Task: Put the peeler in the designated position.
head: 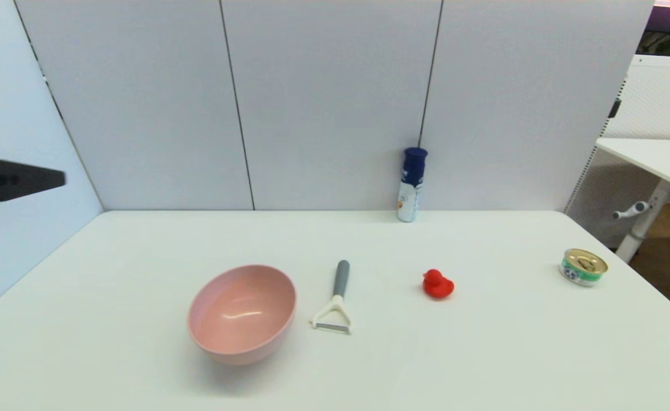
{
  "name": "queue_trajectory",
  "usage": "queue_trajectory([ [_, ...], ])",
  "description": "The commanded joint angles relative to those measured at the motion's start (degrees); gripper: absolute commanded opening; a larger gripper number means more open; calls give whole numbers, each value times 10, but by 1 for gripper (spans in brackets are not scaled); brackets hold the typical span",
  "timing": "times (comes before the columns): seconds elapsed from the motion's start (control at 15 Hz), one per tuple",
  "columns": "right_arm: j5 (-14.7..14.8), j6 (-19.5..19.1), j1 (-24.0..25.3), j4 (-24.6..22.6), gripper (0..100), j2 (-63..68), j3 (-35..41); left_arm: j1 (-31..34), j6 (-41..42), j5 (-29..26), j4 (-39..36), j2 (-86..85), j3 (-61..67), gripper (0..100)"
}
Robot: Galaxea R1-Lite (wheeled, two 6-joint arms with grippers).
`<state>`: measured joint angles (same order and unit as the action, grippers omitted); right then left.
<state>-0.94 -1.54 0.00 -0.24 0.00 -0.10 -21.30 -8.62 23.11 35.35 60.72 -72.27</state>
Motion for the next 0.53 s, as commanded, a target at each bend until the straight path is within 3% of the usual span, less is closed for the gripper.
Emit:
queue_trajectory([
  [0.07, 0, 0, 1, 0, 100, 0, 0, 12, 61, 1, -135, -261, 201, 100],
  [0.33, 0, 0, 0, 0, 100, 0, 0, 48, 108, -2, -276, -333, 311, 100],
  [0.53, 0, 0, 0, 0, 100, 0, 0, 122, 135, -76, -361, -366, 384, 100],
])
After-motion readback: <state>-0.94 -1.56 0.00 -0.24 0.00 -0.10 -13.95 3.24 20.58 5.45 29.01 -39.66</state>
